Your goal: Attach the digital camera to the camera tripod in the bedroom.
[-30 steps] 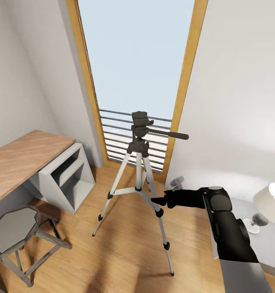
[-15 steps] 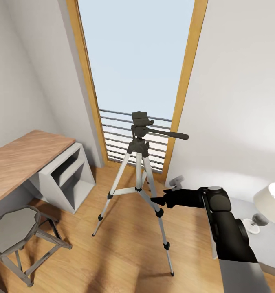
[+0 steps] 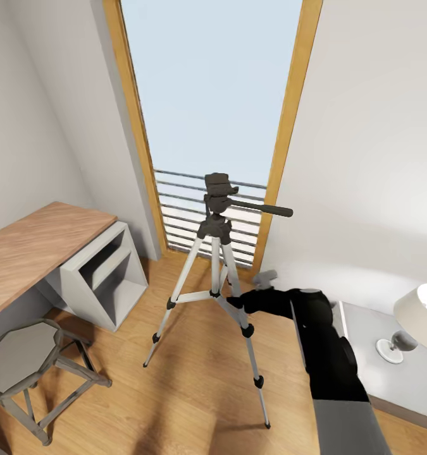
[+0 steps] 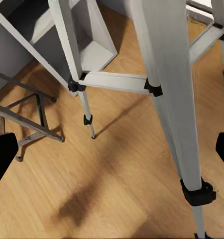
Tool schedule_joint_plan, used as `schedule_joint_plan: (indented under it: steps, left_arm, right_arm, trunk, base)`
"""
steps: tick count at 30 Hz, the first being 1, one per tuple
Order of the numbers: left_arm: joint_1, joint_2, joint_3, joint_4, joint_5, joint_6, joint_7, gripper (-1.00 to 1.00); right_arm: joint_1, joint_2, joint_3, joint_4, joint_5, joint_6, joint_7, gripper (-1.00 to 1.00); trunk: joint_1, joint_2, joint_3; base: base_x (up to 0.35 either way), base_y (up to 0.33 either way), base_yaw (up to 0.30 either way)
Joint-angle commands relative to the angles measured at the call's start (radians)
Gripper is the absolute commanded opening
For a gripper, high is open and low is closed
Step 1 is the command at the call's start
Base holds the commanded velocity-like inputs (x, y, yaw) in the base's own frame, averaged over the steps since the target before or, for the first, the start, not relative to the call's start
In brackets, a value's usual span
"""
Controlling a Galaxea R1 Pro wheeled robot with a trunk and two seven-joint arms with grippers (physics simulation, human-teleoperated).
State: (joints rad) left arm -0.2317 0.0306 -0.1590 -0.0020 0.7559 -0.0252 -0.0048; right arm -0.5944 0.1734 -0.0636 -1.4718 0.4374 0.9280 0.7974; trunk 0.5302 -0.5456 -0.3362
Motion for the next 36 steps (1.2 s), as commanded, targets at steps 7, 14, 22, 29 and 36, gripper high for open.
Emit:
schedule_joint_plan:
  steps: [7, 14, 22, 29, 36]
  left_arm:
    - [0.0, 0.0, -0.008, 0.0, 0.007, -0.002, -0.002, -1.0]
    - [0.0, 0.0, -0.008, 0.0, 0.006, -0.002, -0.003, -1.0]
    - [0.0, 0.0, -0.008, 0.0, 0.007, -0.002, -0.002, -1.0]
    - [0.0, 0.0, -0.008, 0.0, 0.007, -0.002, -0.002, -1.0]
    - [0.0, 0.0, -0.008, 0.0, 0.006, -0.002, -0.002, -1.0]
  right_arm:
    - [-0.074, 0.001, 0.0, 0.083, -0.049, 0.002, -0.052, 1.0]
    - [-0.085, 0.001, -0.001, 0.111, -0.057, -0.039, -0.062, 1.0]
    - [-0.104, 0.001, -0.001, 0.211, -0.061, -0.088, -0.065, 1.0]
    - [-0.23, 0.001, -0.003, 0.437, -0.066, -0.186, -0.085, 1.0]
    - [-0.293, 0.001, -0.005, 0.521, -0.075, -0.238, -0.115, 1.0]
  trunk:
    - [0.0, -0.001, -0.001]
    - [0.0, -0.001, -0.001]
    - [0.0, -0.001, -0.001]
    - [0.0, -0.001, -0.001]
    - [0.0, -0.001, -0.001]
  base:
    - [0.0, 0.0, 0.0]
    - [0.0, 0.0, 0.0]
    - [0.0, 0.0, 0.0]
    - [0.0, 0.0, 0.0]
    - [0.0, 0.0, 0.0]
